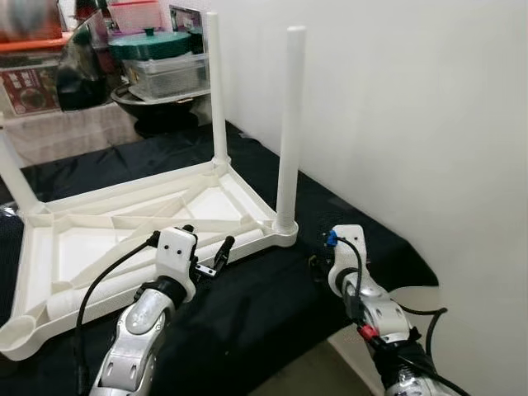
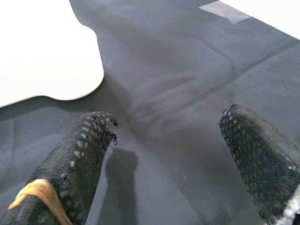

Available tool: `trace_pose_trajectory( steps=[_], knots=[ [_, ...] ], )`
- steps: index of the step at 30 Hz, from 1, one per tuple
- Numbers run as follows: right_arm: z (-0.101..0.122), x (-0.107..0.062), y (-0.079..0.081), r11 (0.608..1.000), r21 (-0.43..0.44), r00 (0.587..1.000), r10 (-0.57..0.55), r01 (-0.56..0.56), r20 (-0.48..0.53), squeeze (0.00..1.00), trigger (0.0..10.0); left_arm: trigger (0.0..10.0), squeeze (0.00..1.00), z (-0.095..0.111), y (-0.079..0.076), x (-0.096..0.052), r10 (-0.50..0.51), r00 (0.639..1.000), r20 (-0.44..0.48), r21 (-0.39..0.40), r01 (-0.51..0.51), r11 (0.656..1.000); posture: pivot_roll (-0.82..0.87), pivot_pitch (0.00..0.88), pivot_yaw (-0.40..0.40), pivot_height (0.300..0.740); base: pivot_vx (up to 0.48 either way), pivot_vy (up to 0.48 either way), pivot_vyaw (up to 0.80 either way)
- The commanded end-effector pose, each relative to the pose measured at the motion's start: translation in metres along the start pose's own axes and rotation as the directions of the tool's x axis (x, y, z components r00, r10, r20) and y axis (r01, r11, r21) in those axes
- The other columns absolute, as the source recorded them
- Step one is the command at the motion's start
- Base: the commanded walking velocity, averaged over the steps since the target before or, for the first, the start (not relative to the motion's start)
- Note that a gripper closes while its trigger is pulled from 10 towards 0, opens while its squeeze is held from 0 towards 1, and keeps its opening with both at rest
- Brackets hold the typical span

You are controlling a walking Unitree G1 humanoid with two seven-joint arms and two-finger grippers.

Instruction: Building children table

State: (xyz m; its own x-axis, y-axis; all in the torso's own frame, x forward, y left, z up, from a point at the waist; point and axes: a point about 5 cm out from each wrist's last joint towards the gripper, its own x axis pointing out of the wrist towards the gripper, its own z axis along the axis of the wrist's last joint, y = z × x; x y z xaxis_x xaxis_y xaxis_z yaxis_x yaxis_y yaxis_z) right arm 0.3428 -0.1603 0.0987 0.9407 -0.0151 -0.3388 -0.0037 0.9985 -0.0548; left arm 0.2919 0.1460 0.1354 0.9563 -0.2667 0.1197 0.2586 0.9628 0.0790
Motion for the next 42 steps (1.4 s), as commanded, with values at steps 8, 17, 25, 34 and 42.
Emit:
trace_pose_trajectory(
  steps=[8,17,25,34,42],
  knots=[
    [-0.004,-0.009,0.012,0.999,-0.025,1.0,0.022,-0.021,0.016,0.0,10.0,10.0,0.0,-0.005,0.002,0.006,-0.008,1.0,-0.03,0.008,0.008,1.0,-0.14,0.0,0.097,0.74,0.0,0.0,0.0],
    [-0.002,-0.013,0.026,0.998,-0.029,0.998,0.061,-0.061,0.021,0.0,10.0,10.0,0.0,-0.005,0.004,0.007,-0.006,1.0,-0.026,0.011,0.007,1.0,-0.13,0.0,0.094,0.74,0.0,0.0,0.0],
    [0.001,-0.014,0.03,0.996,-0.032,0.997,0.078,-0.078,0.028,0.0,10.0,10.0,0.0,-0.004,0.006,0.007,-0.001,1.0,-0.022,0.01,0.002,1.0,-0.13,0.0,0.093,0.74,0.0,0.0,0.0],
    [0.003,-0.014,0.032,0.994,-0.04,0.995,0.099,-0.098,0.033,0.0,10.0,10.0,0.0,-0.004,0.004,0.009,0.0,1.0,-0.018,0.009,0.0,1.0,-0.11,0.0,0.078,0.74,0.0,0.0,0.0],
    [0.007,-0.012,0.035,0.993,-0.043,0.993,0.11,-0.109,0.036,0.0,10.0,10.0,0.0,-0.002,0.004,0.012,0.006,1.0,-0.011,0.01,-0.006,1.0,-0.11,0.0,0.071,0.74,0.0,0.0,0.0]
  ],
)
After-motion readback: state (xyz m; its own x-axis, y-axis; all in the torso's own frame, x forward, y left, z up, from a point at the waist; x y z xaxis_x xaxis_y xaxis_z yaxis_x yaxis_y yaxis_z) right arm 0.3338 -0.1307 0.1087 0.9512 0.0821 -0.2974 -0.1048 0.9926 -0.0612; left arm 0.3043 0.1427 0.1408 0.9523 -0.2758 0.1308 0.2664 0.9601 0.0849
